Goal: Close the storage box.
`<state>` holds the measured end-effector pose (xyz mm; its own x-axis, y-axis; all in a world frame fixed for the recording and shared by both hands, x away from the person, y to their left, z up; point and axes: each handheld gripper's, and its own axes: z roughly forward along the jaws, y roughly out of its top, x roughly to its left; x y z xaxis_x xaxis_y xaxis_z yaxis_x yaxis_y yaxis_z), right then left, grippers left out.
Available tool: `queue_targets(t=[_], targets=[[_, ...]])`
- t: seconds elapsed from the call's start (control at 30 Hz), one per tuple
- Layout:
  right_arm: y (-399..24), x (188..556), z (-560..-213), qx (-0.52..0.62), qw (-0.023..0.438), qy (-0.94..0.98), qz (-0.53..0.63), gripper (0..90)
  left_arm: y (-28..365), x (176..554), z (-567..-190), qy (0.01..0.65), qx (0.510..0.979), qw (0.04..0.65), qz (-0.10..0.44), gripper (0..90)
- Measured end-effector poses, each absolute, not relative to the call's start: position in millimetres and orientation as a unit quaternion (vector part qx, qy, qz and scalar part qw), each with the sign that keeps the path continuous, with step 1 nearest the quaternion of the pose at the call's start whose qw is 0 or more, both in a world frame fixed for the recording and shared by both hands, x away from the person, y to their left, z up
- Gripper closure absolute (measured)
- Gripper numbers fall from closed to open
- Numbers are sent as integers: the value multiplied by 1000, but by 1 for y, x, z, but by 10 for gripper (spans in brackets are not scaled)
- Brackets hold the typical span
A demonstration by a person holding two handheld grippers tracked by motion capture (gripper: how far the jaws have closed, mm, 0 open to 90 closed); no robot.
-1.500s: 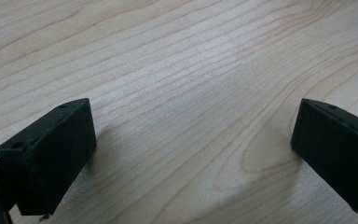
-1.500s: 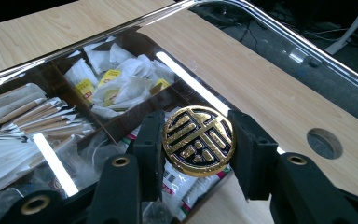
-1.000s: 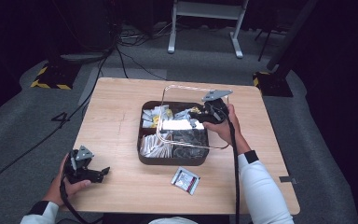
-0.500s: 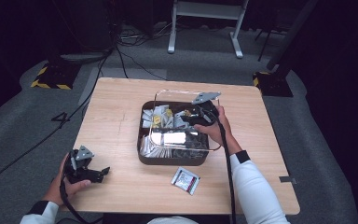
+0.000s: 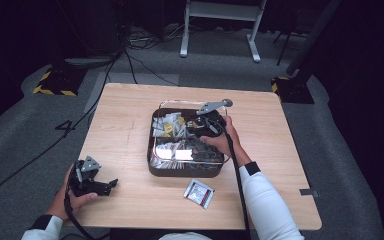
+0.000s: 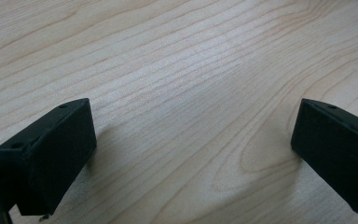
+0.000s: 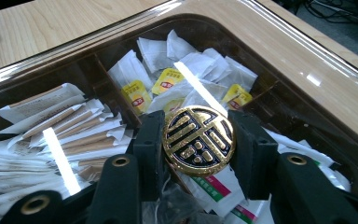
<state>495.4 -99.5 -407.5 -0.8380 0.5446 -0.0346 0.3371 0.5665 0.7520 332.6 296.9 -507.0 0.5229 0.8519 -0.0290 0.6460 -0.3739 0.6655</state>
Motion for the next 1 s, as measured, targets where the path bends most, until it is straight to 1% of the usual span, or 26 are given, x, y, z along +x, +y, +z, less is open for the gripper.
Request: queue_targets(t=[0.5, 0.77, 1.0], targets=[[-75, 499, -423, 249, 123, 885, 374, 587, 297, 332, -507, 461, 812, 318, 162, 2], [-77, 503, -432, 262, 112, 881, 377, 587, 297, 332, -507, 461, 813, 317, 163, 3], [-77, 496, -431, 254, 113, 886, 371, 587, 297, 332, -507, 461, 813, 317, 164, 3]])
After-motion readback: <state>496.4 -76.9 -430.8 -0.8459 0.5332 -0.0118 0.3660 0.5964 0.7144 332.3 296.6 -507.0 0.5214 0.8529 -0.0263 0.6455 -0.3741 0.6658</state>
